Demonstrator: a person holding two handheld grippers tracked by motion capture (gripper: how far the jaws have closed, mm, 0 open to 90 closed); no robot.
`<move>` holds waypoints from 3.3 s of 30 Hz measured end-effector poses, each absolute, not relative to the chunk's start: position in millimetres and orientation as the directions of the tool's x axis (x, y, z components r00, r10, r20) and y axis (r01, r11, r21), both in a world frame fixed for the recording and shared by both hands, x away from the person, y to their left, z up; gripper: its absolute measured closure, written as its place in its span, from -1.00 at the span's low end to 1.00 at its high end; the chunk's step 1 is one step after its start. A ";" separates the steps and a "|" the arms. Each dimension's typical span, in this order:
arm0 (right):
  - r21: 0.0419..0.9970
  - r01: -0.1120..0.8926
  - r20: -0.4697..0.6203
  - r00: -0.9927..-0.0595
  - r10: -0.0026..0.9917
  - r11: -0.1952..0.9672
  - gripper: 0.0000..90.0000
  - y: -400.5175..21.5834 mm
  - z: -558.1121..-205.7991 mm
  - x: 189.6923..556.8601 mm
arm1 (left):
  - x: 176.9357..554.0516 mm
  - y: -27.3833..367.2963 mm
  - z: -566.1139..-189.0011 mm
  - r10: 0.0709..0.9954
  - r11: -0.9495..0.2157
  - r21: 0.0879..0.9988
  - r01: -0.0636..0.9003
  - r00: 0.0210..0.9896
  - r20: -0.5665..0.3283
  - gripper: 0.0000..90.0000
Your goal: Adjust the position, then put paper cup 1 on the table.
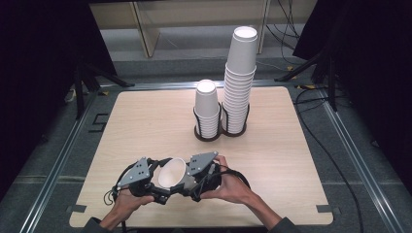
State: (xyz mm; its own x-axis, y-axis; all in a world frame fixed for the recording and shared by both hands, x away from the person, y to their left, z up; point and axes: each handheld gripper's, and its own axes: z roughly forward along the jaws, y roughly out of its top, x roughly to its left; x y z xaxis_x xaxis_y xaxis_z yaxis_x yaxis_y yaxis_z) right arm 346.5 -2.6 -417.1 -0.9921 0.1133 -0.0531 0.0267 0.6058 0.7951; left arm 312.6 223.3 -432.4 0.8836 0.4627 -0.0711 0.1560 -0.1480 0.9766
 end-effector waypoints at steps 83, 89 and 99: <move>0.933 0.341 0.059 -0.457 0.887 0.114 -0.58 -240.7 -468.7 445.6 | 321.5 242.9 -446.8 0.642 -0.004 0.984 0.181 0.755 -0.136 -0.68; 0.932 0.338 0.042 -0.458 0.888 0.130 -0.58 -240.1 -474.4 453.1 | 319.4 244.7 -445.0 0.652 -0.017 0.980 0.197 0.746 -0.138 -0.68; 0.906 0.397 0.052 -0.452 0.891 0.148 -0.58 -242.0 -478.2 455.6 | 319.8 244.3 -444.8 0.649 -0.024 0.981 0.195 0.749 -0.133 -0.68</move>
